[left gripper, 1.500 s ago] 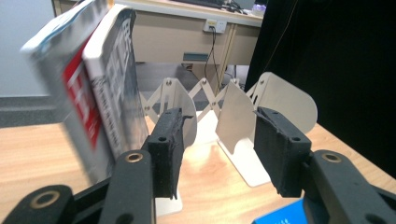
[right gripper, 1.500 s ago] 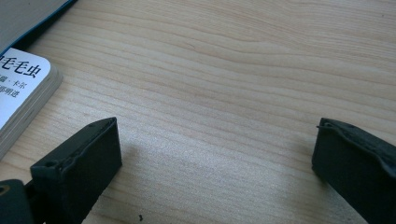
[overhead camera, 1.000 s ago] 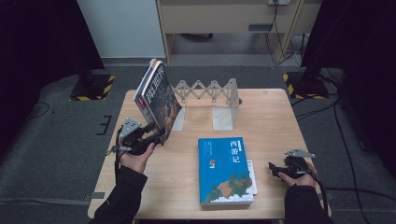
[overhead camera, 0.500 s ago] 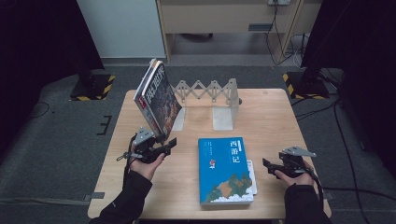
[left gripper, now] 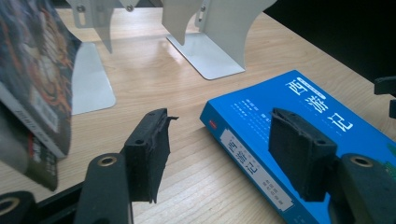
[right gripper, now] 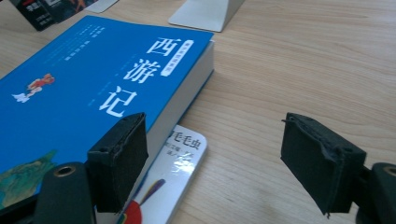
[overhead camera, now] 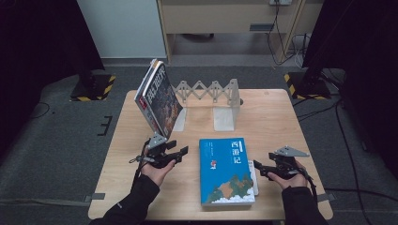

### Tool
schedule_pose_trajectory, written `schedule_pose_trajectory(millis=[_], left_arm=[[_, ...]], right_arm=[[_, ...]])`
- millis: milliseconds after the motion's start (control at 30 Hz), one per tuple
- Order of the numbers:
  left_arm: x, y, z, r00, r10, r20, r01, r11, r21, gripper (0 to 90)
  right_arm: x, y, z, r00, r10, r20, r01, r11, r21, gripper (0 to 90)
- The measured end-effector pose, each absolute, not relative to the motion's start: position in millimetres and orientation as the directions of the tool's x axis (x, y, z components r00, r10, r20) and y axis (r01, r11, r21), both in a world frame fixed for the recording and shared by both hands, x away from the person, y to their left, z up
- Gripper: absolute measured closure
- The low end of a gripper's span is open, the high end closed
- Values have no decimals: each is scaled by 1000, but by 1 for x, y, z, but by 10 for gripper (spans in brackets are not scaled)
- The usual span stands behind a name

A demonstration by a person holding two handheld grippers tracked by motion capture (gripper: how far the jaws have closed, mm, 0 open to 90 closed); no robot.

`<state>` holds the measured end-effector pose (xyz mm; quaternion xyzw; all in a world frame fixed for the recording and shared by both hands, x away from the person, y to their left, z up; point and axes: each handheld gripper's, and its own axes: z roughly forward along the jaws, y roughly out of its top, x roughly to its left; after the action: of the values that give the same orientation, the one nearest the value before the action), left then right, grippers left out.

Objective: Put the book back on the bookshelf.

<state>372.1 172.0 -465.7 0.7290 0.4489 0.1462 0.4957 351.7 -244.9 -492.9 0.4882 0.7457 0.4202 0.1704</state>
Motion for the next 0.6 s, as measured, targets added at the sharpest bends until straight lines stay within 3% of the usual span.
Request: schedule_pose_trajectory(millis=[600], left_arm=[[377,132,-492,619,737,-273,555,-163,816,356]], right_arm=[[353,-219,-504,-518,830,207,624,201,755,222]])
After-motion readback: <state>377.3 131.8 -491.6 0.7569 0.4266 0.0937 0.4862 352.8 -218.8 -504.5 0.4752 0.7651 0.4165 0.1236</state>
